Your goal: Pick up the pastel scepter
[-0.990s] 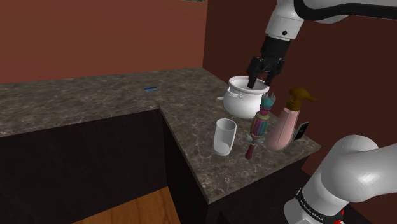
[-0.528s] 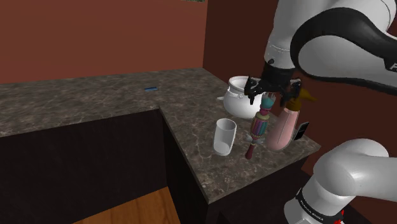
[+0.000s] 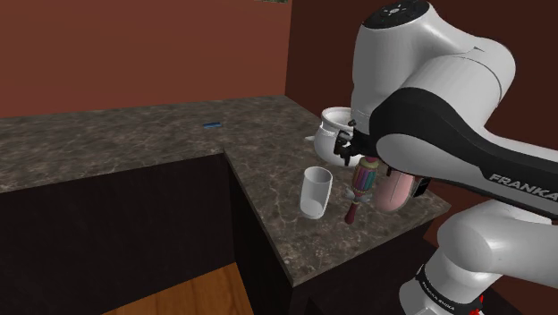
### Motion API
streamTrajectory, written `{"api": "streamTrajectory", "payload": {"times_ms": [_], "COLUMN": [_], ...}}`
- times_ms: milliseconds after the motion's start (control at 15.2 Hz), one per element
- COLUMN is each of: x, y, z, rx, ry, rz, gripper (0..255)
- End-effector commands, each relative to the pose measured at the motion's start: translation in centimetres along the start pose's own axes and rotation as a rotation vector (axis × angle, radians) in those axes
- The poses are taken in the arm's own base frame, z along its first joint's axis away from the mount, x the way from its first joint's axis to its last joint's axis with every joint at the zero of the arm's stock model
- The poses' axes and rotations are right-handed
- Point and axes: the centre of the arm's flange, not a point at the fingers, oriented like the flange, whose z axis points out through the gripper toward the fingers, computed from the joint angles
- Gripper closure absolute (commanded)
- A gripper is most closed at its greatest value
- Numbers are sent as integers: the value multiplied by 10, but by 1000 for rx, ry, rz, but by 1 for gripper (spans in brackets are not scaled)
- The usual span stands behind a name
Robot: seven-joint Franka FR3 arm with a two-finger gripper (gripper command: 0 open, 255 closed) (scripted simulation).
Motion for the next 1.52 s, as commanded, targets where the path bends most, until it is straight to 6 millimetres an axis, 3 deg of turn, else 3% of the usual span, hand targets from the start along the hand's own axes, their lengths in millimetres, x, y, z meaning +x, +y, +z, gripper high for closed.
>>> {"api": "streamTrajectory", "payload": {"times_ms": [0, 132, 198, 792, 1452], "x": [-6, -6, -6, -6, 17], "y": [-2, -2, -1, -2, 3], "z": [12, 12, 13, 12, -35], "rx": [0, 0, 0, 0, 0], "ry": [1, 1, 1, 1, 1], "rz": [2, 2, 2, 2, 2], "gripper": [0, 0, 255, 255, 255]}}
